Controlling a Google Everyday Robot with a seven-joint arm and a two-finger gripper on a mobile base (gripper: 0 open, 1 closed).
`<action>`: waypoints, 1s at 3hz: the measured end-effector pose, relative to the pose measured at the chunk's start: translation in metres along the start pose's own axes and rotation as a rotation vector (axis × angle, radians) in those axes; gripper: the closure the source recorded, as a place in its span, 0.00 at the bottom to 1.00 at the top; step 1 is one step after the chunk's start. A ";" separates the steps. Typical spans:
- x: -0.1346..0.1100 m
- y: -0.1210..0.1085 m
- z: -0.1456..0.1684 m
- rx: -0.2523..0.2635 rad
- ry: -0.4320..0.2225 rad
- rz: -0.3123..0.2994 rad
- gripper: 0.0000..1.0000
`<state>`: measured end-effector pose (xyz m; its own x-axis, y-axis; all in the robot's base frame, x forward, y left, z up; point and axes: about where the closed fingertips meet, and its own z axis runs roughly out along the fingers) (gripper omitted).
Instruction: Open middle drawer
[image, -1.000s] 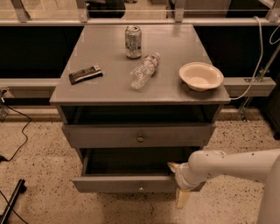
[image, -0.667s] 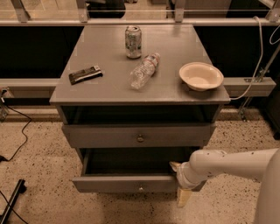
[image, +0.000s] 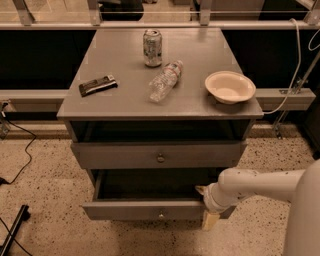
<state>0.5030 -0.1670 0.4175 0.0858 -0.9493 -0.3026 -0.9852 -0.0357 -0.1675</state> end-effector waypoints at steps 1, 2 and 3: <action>0.007 0.003 0.009 -0.030 -0.003 0.016 0.23; 0.012 0.014 0.013 -0.064 -0.019 0.040 0.32; 0.011 0.029 0.005 -0.095 -0.031 0.048 0.38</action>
Offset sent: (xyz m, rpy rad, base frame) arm -0.0205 -0.0154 -0.0248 0.0371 0.1174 -0.0312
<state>0.4763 -0.1767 0.4049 0.0415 -0.9406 -0.3369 -0.9978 -0.0216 -0.0627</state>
